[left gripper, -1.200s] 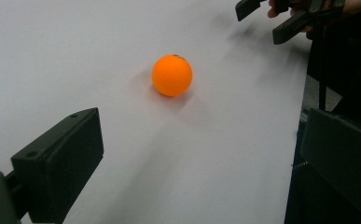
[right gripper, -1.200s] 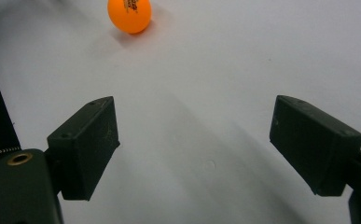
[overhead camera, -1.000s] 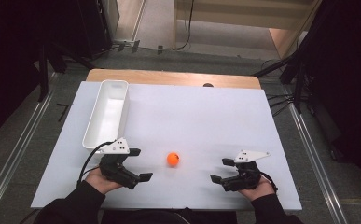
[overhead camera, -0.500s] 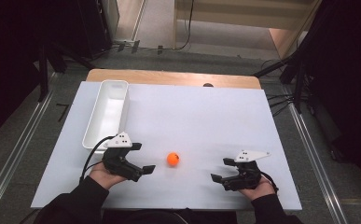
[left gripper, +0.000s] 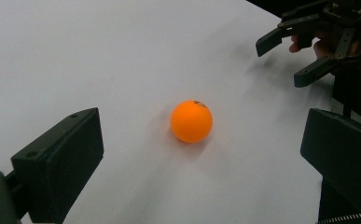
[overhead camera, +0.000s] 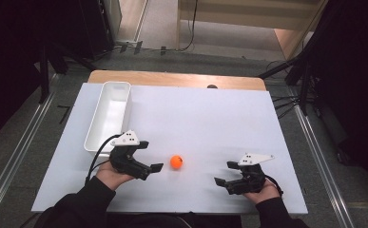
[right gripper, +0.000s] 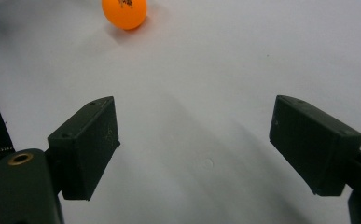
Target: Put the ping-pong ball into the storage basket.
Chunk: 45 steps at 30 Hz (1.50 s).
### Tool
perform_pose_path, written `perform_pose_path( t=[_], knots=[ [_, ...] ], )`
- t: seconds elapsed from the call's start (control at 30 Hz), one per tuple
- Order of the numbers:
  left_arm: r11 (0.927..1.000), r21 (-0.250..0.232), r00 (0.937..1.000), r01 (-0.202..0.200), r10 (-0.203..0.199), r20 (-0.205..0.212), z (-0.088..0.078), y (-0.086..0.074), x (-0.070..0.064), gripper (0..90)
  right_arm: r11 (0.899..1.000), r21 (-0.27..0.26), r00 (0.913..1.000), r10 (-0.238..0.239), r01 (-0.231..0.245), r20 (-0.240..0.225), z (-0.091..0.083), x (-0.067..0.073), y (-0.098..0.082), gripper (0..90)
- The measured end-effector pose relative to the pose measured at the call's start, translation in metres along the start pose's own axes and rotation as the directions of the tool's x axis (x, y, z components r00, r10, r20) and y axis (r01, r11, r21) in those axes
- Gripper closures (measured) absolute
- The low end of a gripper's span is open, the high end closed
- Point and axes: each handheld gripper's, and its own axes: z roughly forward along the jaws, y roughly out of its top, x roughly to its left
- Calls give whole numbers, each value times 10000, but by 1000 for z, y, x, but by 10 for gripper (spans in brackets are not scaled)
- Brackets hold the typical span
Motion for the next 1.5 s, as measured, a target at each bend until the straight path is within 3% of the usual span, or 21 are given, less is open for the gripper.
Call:
perform_pose_path(
  t=[0.87,1.5],
  knots=[
    [9978,427,9985,-499,489,251,29,20,0,0,10000,89,10000,18,-18,75,1,-2,-1,142],
    [9976,428,9982,-552,543,238,48,35,-2,0,9997,176,9997,182,-185,139,1,-4,-1,142]
  ],
)
